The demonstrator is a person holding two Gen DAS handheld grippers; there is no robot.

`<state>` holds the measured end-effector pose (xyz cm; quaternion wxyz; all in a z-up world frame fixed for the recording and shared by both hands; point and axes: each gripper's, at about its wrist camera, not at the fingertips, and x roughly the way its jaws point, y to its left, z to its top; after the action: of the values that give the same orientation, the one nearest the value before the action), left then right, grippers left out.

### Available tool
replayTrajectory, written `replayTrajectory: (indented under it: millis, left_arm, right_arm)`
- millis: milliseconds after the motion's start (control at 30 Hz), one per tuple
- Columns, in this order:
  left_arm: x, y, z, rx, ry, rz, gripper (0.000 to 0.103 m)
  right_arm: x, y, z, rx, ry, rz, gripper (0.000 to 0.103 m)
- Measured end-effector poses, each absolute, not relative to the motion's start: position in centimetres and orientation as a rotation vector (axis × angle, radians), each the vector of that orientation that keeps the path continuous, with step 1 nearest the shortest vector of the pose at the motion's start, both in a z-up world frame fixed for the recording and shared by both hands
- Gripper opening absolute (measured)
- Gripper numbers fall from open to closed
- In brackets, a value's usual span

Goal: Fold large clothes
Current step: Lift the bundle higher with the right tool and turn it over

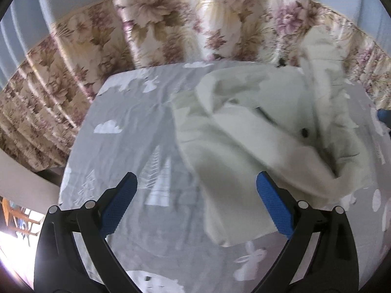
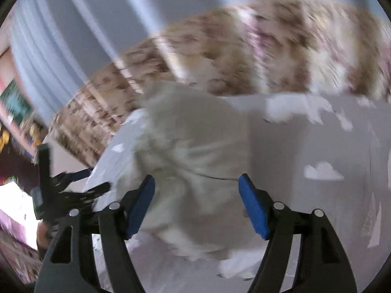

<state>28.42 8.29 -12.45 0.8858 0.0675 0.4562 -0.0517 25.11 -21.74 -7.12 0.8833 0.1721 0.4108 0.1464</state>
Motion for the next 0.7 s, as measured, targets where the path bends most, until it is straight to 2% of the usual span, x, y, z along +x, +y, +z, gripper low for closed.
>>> replayTrajectory:
  millis: [100, 133, 200, 267, 333, 700]
  left_arm:
    - [28.8, 6.3, -12.1, 0.147, 0.950, -0.143, 0.097]
    - [28.9, 5.5, -11.9, 0.149, 0.948, -0.158, 0.097]
    - [28.9, 4.2, -11.8, 0.150, 0.944, -0.187, 0.097]
    - [29.2, 2.6, -11.7, 0.156, 0.945, -0.220, 0.097]
    - [29.5, 1.5, -11.8, 0.171, 0.951, -0.230, 0.097]
    - [32.1, 0.8, -13.9, 0.140, 0.998, -0.228, 0.096]
  right_arm:
    - [26.4, -24.1, -10.8, 0.387, 0.934, 0.283, 0.068]
    - [26.8, -24.6, -12.0, 0.411, 0.952, 0.300, 0.063]
    - [27.2, -24.7, -13.1, 0.439, 0.960, 0.330, 0.060]
    - [27.9, -24.1, -13.8, 0.451, 0.962, 0.391, 0.041]
    - [28.6, -23.3, -14.3, 0.460, 0.969, 0.455, 0.036]
    - [29.1, -20.9, -14.2, 0.445, 0.976, 0.537, 0.035]
